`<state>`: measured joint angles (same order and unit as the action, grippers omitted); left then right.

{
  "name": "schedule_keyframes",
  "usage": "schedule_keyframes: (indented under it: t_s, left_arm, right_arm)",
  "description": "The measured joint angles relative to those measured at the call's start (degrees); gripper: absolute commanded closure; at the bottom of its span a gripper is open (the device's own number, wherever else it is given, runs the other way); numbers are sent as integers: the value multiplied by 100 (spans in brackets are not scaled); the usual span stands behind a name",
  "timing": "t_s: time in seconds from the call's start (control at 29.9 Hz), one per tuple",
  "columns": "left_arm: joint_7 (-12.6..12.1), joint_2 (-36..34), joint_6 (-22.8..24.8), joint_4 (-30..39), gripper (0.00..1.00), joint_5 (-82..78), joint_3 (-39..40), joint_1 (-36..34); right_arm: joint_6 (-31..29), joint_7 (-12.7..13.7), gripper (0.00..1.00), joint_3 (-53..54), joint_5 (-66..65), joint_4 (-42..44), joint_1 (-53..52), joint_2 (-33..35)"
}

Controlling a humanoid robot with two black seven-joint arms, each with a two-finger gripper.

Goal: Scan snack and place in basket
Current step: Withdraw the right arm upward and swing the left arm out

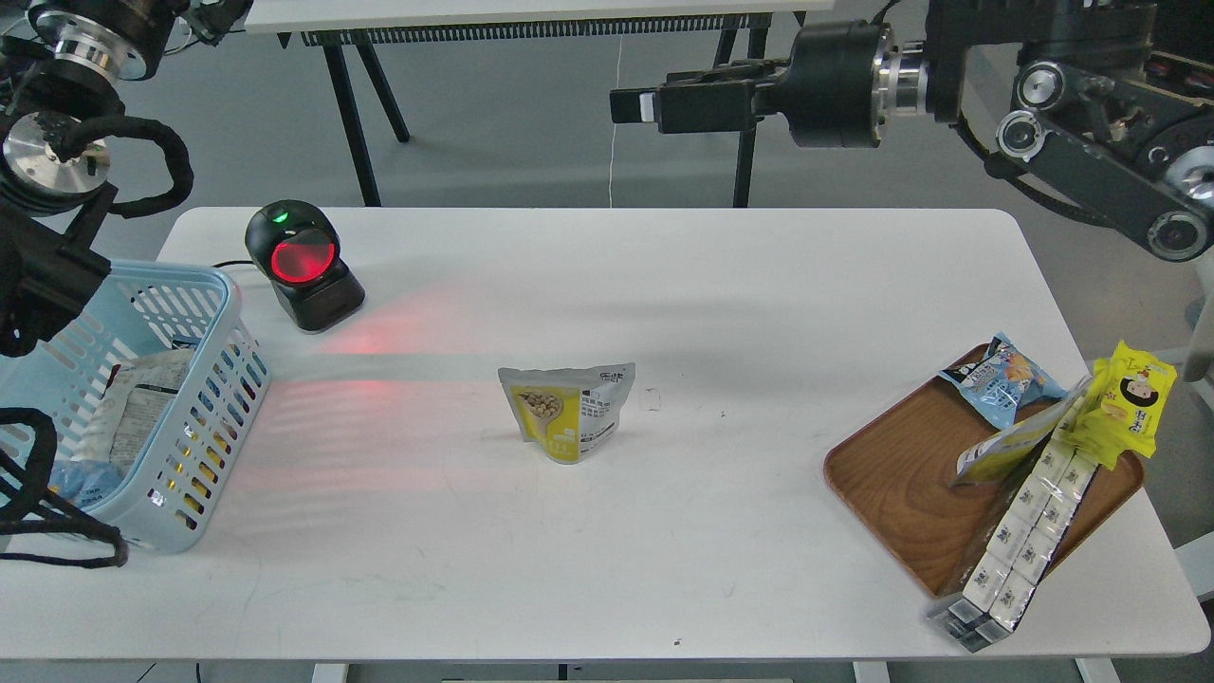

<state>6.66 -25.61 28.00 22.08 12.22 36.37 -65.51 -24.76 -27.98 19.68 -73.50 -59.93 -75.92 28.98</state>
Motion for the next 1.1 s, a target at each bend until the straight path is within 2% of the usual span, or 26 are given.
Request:
schedule_keyframes:
  t_s: [0.07, 0.13, 0.43, 0.67, 0.87, 1.1]
  left_arm:
    - [-191, -7, 0, 2, 0, -18, -6, -44]
    - [-260, -13, 0, 8, 0, -119, -12, -91]
    - [-206, -91, 0, 171, 0, -2681, -68, -667]
    - [-188, -350, 0, 1065, 0, -4054, -70, -807]
    - [-249, -732, 0, 2230, 0, -4698, -103, -841]
    - [-261, -1075, 1, 3541, 0, -5551, -537, -802]
  right_arm:
    - [146, 0, 1, 168, 510, 186, 213, 11]
    - [226, -1, 1, 293, 996, 450, 358, 32]
    - [275, -1, 1, 594, 3692, 2146, 483, -24]
    - [198, -1, 1, 604, 6133, 2954, 740, -46]
    - [172, -2, 1, 642, 7782, 3170, 973, -155]
    - [-38, 41, 1, 1207, 8393, 3214, 1538, -166]
